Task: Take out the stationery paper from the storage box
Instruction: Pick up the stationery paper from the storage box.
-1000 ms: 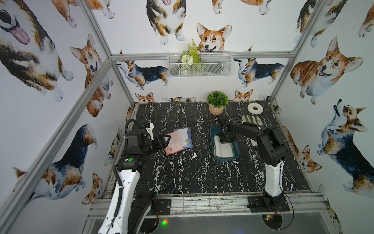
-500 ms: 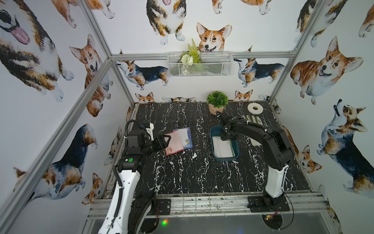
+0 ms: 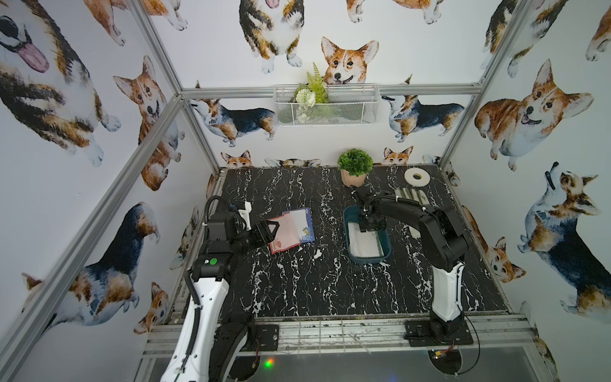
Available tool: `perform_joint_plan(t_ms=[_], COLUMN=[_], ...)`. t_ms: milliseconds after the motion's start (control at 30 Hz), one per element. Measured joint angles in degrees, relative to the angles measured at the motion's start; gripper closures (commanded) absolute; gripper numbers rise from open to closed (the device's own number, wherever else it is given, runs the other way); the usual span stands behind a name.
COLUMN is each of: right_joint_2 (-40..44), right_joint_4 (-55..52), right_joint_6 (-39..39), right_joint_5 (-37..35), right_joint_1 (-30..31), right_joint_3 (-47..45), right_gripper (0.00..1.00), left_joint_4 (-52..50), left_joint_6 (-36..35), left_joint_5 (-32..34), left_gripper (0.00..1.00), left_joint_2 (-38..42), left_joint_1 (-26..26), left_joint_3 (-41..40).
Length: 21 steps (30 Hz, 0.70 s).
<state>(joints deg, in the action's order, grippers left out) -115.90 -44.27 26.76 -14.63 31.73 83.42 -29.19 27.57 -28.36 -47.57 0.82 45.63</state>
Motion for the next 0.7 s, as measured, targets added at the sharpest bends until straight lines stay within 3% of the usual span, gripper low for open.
perform_joint_plan(t_ms=[333,700], right_joint_2=[1.81,10.95], right_joint_4=[0.26,-0.52], right_joint_6=[0.02,0.24], right_joint_5=[0.39,1.92], right_joint_1=[0.00,0.02], right_joint_3=[-0.96,-1.03], right_gripper=[0.98,1.00], left_joint_4=[-0.37,-0.68], left_joint_6=[-0.26,-0.39], left_joint_5=[0.02,-0.39], left_gripper=[0.30,0.29], left_joint_2=[-0.09,-1.22], left_joint_1=[0.00,0.00], left_joint_3=[0.02,1.22])
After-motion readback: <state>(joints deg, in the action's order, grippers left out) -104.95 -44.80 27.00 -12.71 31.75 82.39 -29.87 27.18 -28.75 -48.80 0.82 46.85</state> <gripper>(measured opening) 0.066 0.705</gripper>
